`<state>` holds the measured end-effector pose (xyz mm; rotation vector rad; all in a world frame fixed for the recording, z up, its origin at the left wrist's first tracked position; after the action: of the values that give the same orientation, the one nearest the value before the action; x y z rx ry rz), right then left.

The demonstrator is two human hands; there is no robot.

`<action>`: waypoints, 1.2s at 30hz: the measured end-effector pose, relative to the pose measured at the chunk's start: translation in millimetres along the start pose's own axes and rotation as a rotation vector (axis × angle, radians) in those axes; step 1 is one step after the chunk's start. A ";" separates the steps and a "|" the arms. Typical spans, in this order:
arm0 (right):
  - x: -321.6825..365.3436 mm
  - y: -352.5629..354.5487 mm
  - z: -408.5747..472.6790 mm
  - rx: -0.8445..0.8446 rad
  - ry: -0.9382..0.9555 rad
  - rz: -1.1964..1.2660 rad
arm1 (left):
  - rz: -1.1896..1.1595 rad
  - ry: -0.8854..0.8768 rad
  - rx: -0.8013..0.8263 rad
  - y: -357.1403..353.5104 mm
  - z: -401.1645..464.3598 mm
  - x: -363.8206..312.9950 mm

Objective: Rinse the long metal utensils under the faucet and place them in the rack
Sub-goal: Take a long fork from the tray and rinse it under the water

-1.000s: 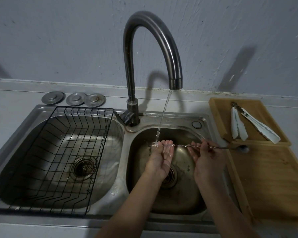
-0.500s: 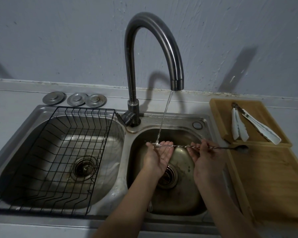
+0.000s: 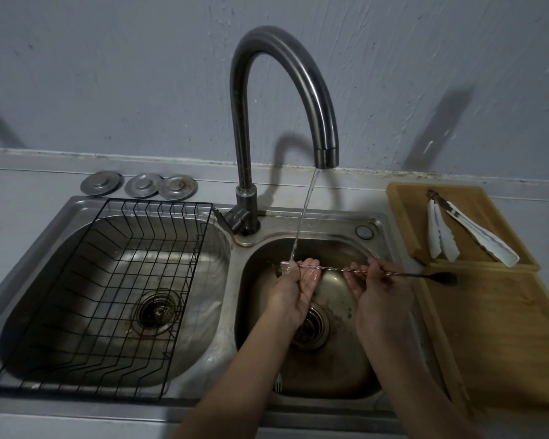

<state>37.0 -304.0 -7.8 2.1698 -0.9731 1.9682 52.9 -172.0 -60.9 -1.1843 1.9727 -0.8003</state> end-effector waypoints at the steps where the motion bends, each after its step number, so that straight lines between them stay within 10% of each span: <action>1: -1.6 0.1 0.3 0.003 -0.007 0.005 | -0.002 -0.002 0.010 -0.7 -0.1 0.2; 36: -0.4 10.2 7.5 0.032 -0.078 0.060 | -0.011 -0.047 -0.044 13.6 -5.7 -15.3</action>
<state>38.7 -315.3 -13.3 2.2768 -1.0371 1.9507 47.1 -151.9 -64.6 -1.2299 1.9559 -0.7318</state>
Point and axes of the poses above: each hand's wrist, its own z-axis towards the middle knuckle, its own y-axis out of the back of the hand, x = y × z, the point moved 6 cm from there along z, towards the middle knuckle, and after that the axes turned 7 degrees about x, right-handed, at the moved point
